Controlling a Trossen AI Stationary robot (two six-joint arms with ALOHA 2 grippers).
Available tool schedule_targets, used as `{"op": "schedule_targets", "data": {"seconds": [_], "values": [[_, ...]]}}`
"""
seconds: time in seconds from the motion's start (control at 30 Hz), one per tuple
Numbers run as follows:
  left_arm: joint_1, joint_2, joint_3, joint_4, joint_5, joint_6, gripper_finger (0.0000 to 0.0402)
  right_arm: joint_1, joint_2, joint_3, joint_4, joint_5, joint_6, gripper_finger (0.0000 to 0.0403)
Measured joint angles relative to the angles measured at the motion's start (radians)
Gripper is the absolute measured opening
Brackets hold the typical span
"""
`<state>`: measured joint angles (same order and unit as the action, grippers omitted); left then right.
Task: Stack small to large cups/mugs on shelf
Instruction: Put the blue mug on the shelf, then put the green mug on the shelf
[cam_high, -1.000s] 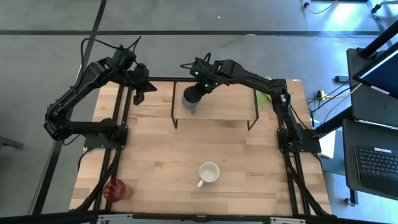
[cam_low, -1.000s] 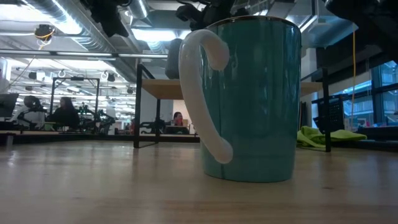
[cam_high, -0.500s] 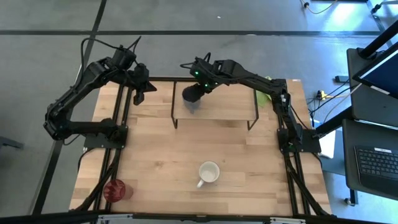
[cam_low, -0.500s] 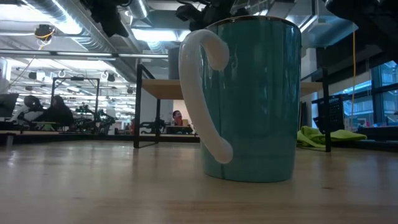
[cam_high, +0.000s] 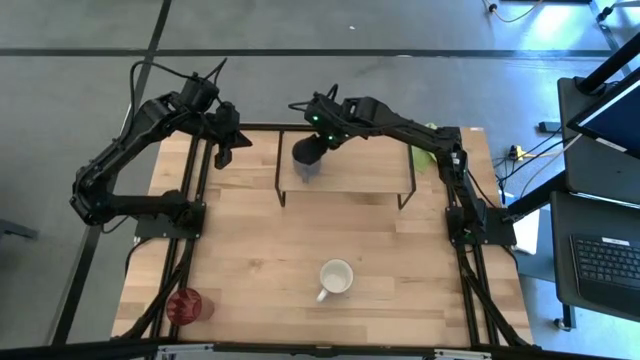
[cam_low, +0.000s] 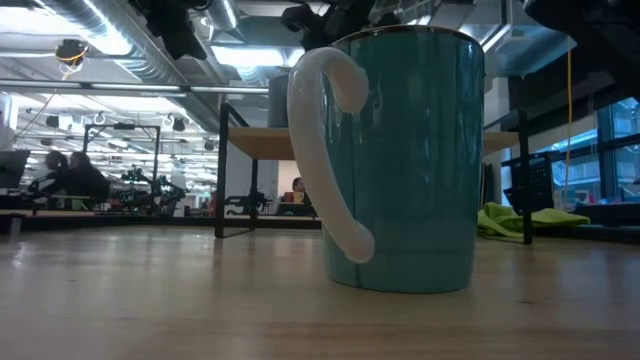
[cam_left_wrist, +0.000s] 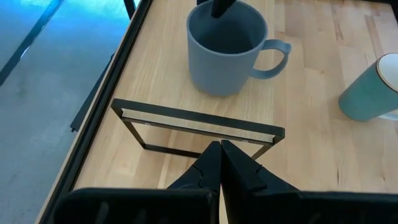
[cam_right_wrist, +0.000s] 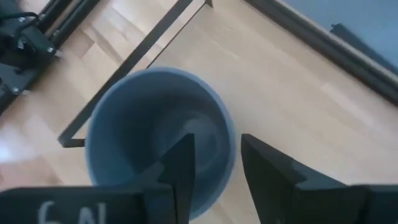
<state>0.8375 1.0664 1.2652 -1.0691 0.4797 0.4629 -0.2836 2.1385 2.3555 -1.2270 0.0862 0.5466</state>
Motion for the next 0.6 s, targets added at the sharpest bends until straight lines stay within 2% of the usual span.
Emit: {"op": "schedule_targets", "data": {"seconds": [0.2, 0.37, 0.6], "values": [[0.0, 0.0, 0.0, 0.0, 0.0, 0.0, 0.0001, 0.007, -0.047, 0.0, 0.006, 0.099, -0.019, 0.0132], [-0.001, 0.0, 0.0, 0.0, 0.005, 0.0, 0.0001, 0.023, -0.116, 0.0, -0.019, 0.232, -0.033, 0.0132], [-0.052, -0.004, -0.035, 0.01, 0.062, -0.055, 0.0001, 0.153, -0.239, 0.002, -0.252, 0.446, -0.026, 0.0132]]}}
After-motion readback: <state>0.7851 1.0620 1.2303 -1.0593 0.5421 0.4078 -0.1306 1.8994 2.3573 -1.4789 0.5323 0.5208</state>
